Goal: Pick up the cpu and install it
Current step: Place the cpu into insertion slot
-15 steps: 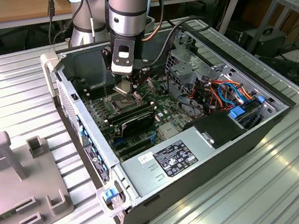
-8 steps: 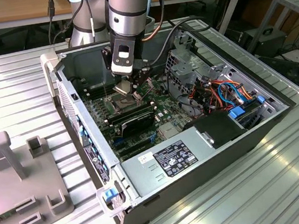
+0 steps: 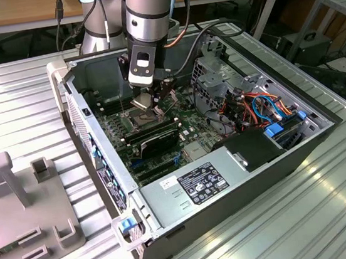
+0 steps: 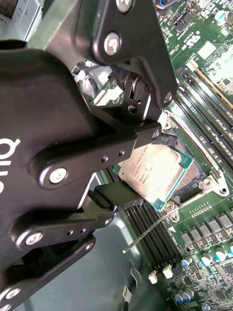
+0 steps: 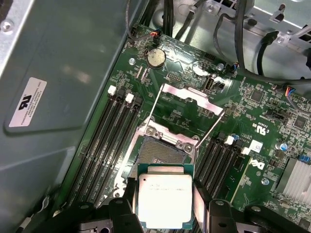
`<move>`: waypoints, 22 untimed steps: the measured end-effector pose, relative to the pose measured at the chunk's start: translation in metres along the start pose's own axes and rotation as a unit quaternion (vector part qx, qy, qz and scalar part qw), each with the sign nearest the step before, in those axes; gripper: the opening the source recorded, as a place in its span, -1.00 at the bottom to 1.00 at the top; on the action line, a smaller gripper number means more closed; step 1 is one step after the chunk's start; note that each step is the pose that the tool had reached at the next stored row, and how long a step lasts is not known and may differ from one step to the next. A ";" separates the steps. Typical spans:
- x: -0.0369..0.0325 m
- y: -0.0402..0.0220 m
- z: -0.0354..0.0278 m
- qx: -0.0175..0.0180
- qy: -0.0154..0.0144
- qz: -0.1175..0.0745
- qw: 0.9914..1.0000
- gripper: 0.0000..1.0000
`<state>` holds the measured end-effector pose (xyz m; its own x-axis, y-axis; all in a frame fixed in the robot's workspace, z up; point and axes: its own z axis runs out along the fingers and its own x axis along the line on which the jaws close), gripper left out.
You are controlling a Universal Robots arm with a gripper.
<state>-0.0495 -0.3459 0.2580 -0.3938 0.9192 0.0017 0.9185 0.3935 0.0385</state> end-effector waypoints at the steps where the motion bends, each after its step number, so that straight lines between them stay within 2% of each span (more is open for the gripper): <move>1: 0.0000 0.0000 0.0000 0.000 0.000 0.006 1.000 0.09; 6: 0.0000 0.0000 0.0003 0.000 -0.001 0.035 0.999 0.09; 22: 0.0000 0.0000 0.0003 0.000 -0.002 0.041 0.999 0.09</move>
<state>-0.0495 -0.3460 0.2577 -0.3180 0.9481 0.0017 0.9474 0.3177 0.0384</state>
